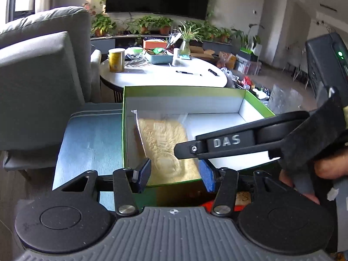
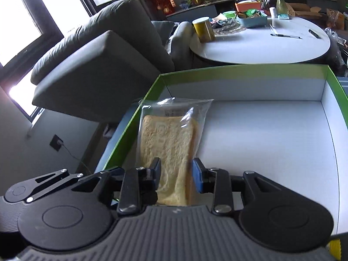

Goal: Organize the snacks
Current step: 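Carry the bread into the green box and open the right gripper, then grasp the red-and-yellow striped chip bag with the right gripper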

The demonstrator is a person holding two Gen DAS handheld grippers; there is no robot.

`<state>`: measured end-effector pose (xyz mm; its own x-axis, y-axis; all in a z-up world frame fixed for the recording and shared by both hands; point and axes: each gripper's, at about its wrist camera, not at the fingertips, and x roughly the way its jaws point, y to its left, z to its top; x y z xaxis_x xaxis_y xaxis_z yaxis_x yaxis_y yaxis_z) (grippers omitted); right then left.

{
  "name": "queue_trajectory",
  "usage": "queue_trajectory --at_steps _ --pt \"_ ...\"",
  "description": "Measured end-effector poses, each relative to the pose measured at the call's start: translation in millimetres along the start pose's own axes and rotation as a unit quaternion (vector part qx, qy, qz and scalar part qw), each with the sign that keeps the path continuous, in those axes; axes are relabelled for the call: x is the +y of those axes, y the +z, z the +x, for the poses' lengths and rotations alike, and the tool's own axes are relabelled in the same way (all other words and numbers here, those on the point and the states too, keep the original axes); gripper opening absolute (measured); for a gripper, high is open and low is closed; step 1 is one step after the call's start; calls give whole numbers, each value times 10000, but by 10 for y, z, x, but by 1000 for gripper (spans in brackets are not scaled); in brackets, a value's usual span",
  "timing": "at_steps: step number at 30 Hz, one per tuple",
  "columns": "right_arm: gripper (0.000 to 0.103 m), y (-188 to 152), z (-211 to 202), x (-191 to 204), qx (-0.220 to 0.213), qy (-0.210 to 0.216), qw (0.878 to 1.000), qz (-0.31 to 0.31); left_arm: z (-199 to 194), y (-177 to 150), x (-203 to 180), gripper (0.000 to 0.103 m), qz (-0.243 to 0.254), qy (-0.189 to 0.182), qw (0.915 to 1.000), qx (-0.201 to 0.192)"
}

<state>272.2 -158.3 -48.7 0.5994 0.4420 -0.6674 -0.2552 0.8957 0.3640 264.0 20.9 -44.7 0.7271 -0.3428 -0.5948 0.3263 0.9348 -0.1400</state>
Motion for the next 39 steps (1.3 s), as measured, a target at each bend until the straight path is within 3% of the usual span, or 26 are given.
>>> queue_trajectory --at_steps 3,6,9,12,16,21,23,30,39 --pt "89 -5 -95 -12 75 59 9999 104 -96 -22 9 47 -189 -101 9998 21" --pt "89 -18 -175 -11 293 161 9993 143 -196 -74 -153 48 423 112 9990 39" --pt "90 -102 -235 53 340 101 9993 -120 -291 -152 -273 53 661 231 9975 19" --pt "91 -212 -378 141 64 -152 9991 -391 -361 -216 -277 54 296 -246 9986 350" --pt "91 -249 -595 144 -94 -100 9993 -344 -600 -299 -260 54 -71 72 9999 139" --pt "91 -312 -1086 63 -610 66 9980 -126 -1003 -395 -160 58 -722 32 9973 -124" --pt "91 -368 -1197 68 -621 72 9980 -111 -1118 -449 -166 59 -890 112 9958 -181" --pt "91 -687 -1335 62 -517 228 9983 139 -1290 -566 -273 64 -1100 333 9932 -179" --pt "91 -848 -1629 -159 -847 33 9951 513 -1374 -657 -556 69 -980 1 9951 -138"
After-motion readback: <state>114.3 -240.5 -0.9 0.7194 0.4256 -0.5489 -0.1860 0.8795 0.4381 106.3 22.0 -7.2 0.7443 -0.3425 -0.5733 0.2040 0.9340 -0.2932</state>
